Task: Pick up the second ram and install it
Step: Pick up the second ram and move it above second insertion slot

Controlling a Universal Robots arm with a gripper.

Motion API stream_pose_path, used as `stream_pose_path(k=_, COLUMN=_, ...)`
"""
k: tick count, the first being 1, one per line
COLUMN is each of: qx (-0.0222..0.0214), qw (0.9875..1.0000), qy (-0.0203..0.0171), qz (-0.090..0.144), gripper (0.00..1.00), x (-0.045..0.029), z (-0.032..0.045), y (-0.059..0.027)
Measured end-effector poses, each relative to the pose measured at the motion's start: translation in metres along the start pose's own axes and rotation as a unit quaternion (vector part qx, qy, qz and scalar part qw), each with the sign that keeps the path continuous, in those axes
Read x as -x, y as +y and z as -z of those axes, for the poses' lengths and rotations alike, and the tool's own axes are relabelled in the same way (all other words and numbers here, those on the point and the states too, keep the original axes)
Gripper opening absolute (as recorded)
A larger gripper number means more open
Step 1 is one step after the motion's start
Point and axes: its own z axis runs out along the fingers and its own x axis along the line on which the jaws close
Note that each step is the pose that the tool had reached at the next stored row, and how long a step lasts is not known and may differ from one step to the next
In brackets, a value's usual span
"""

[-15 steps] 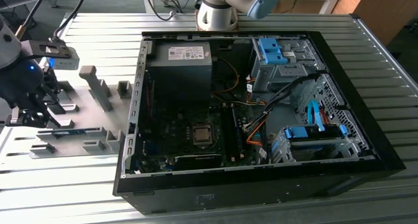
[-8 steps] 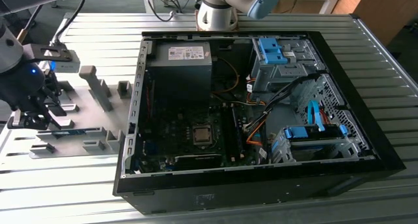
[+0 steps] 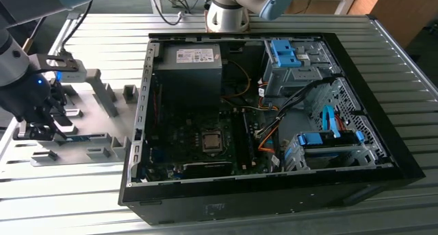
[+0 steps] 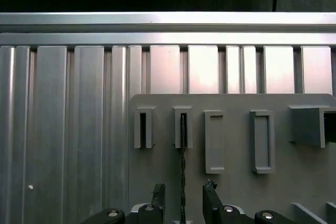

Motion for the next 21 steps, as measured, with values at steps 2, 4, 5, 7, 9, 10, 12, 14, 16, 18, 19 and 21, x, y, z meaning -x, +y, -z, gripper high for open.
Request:
stream_pose_path(k=2, qx=0.0, qw=1.0, qy=0.0, qz=0.0, gripper=0.42, x=-0.0001, z=-0.0036, y=0.0013)
stream_pose_path(k=4, qx=-0.0001, qw=1.0, qy=0.0, qz=0.0, gripper=0.42, x=-0.0002, z=-0.0074, y=0.002)
stream_pose_path(k=5, qx=-0.0001, qw=1.0, qy=-0.0001, qz=-0.001, gripper=0.42, x=-0.0002, z=-0.0089, y=0.0021)
stream_pose_path(k=7, qx=0.0, qw=1.0, qy=-0.0001, qz=-0.001, gripper=0.42, x=-0.0002, z=-0.011, y=0.0023)
stream_pose_path(k=9, qx=0.0, qw=1.0, qy=0.0, qz=-0.001, gripper=0.42, x=-0.0002, z=-0.0112, y=0.0023)
stream_pose_path(k=10, qx=0.0001, qw=1.0, qy=0.0, qz=-0.001, gripper=0.42, x=-0.0003, z=-0.0112, y=0.0023)
stream_pose_path(k=12, qx=0.0, qw=1.0, qy=-0.0001, qz=-0.001, gripper=0.42, x=-0.0002, z=-0.0117, y=0.0023)
stream_pose_path(k=14, qx=-0.0002, qw=1.0, qy=-0.0002, qz=-0.001, gripper=0.42, x=-0.0003, z=-0.0144, y=0.0022)
stream_pose_path(k=16, qx=-0.0001, qw=1.0, qy=-0.0001, qz=-0.001, gripper=0.42, x=-0.0003, z=-0.0178, y=0.0021)
stream_pose_path(k=18, qx=-0.0001, qw=1.0, qy=-0.0001, qz=-0.001, gripper=0.42, x=-0.0004, z=-0.0213, y=0.0021)
stream_pose_path(k=19, qx=-0.0001, qw=1.0, qy=-0.0001, qz=-0.001, gripper=0.42, x=-0.0004, z=-0.0228, y=0.0021)
stream_pose_path(k=21, qx=-0.0001, qw=1.0, qy=0.0, qz=-0.001, gripper=0.42, x=-0.0005, z=-0.0249, y=0.0021)
